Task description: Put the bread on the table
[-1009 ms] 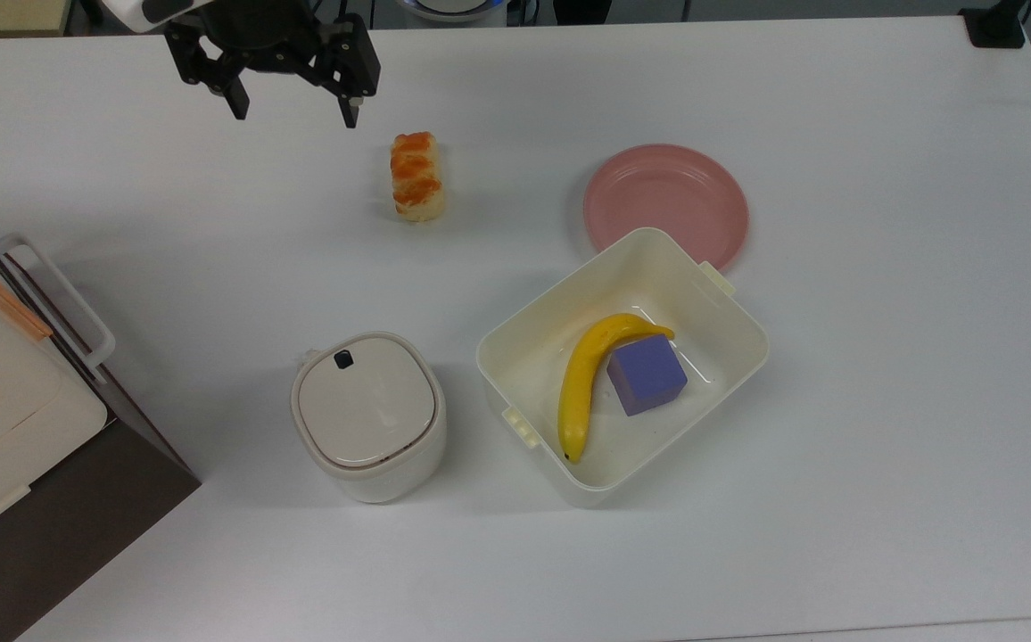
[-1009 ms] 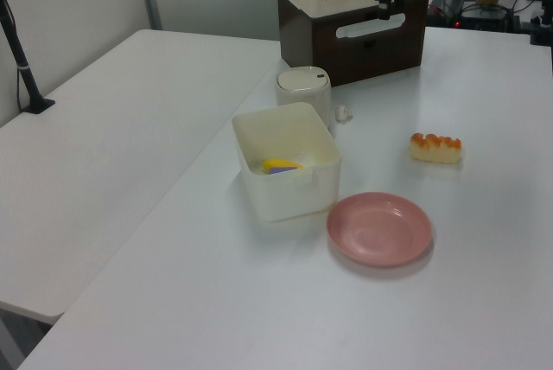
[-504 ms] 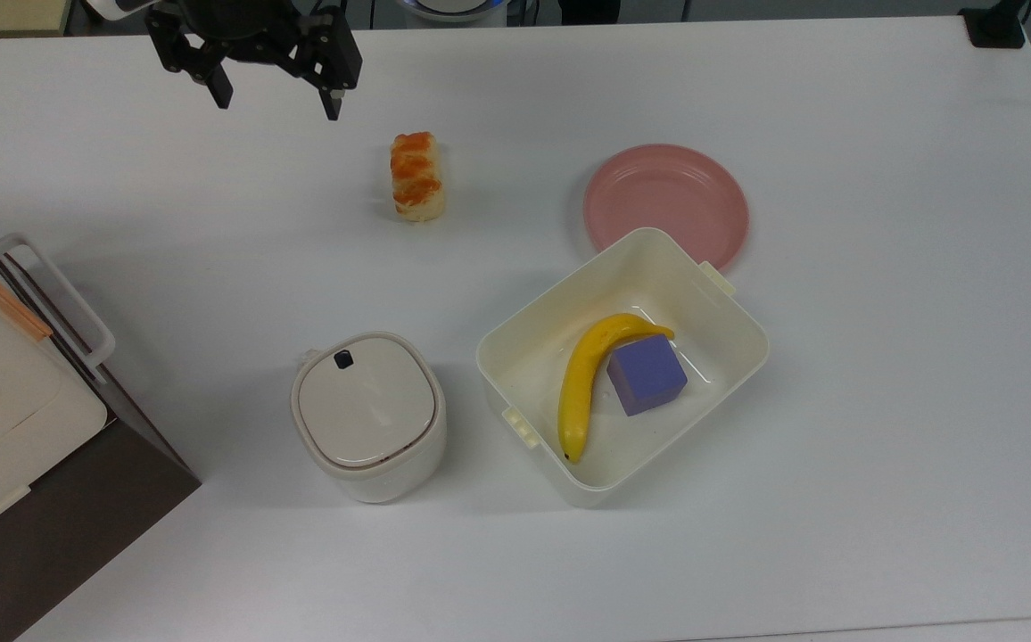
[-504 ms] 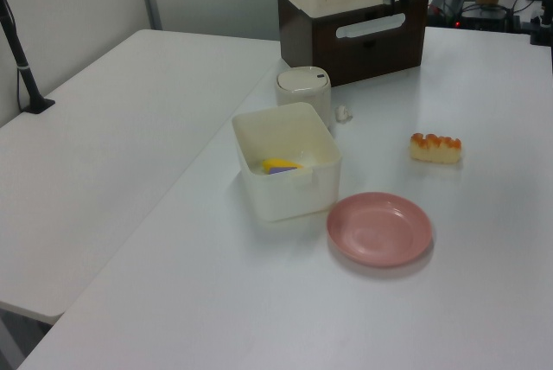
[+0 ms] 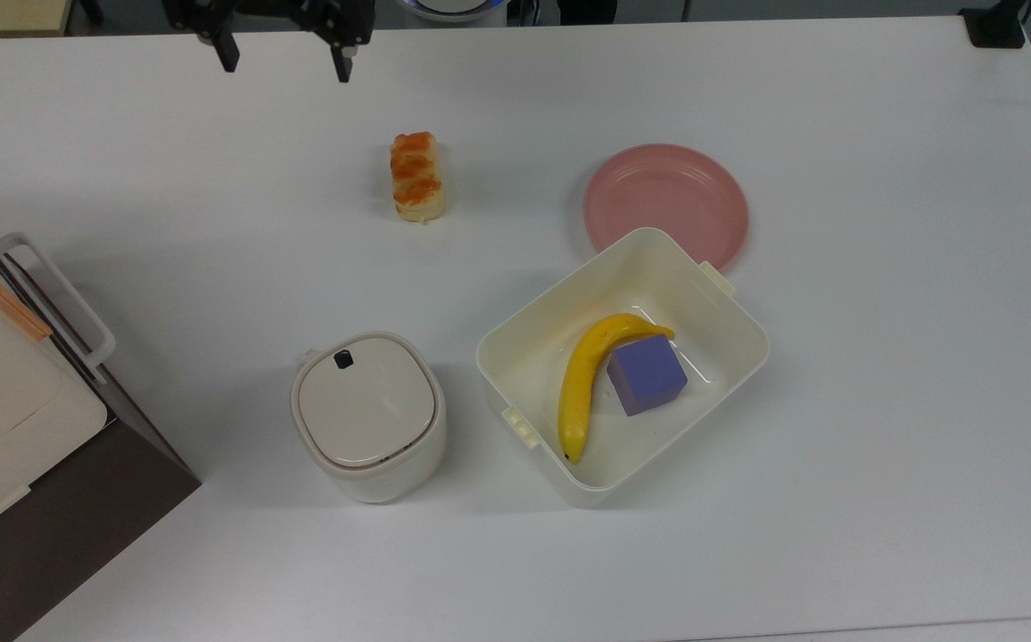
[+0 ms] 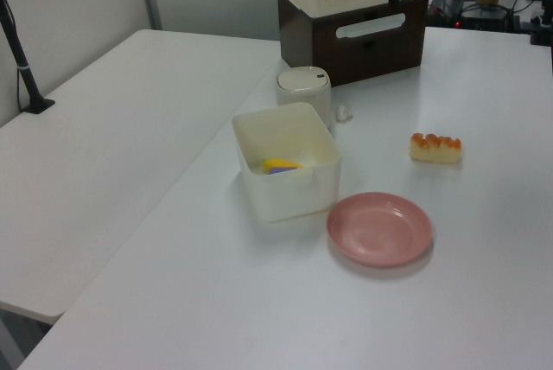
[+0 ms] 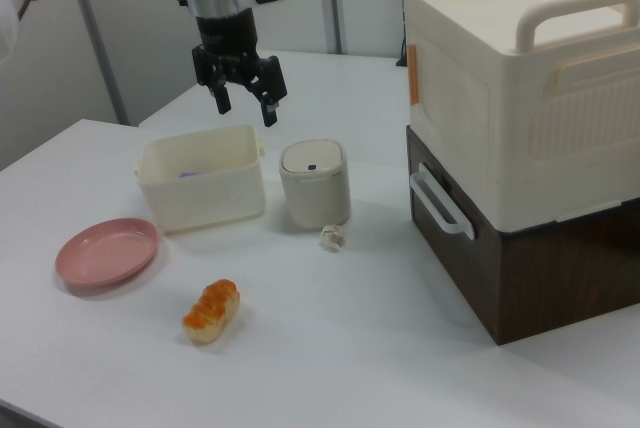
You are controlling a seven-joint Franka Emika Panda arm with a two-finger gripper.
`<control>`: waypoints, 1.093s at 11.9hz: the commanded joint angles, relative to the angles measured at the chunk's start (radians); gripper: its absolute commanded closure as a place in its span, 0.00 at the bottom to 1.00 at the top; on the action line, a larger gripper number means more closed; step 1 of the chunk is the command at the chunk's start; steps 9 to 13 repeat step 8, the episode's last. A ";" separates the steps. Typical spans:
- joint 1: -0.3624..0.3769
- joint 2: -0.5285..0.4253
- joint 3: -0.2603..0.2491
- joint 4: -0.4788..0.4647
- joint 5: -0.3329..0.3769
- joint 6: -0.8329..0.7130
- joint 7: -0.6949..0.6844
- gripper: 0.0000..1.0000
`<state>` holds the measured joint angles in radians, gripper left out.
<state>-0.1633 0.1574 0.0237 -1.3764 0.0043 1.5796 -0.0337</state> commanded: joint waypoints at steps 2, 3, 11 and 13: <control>0.034 -0.073 -0.031 -0.105 0.023 0.059 0.018 0.00; 0.036 -0.073 -0.031 -0.105 0.025 0.059 0.020 0.00; 0.042 -0.073 -0.031 -0.107 0.026 0.057 0.018 0.00; 0.042 -0.073 -0.031 -0.107 0.026 0.057 0.018 0.00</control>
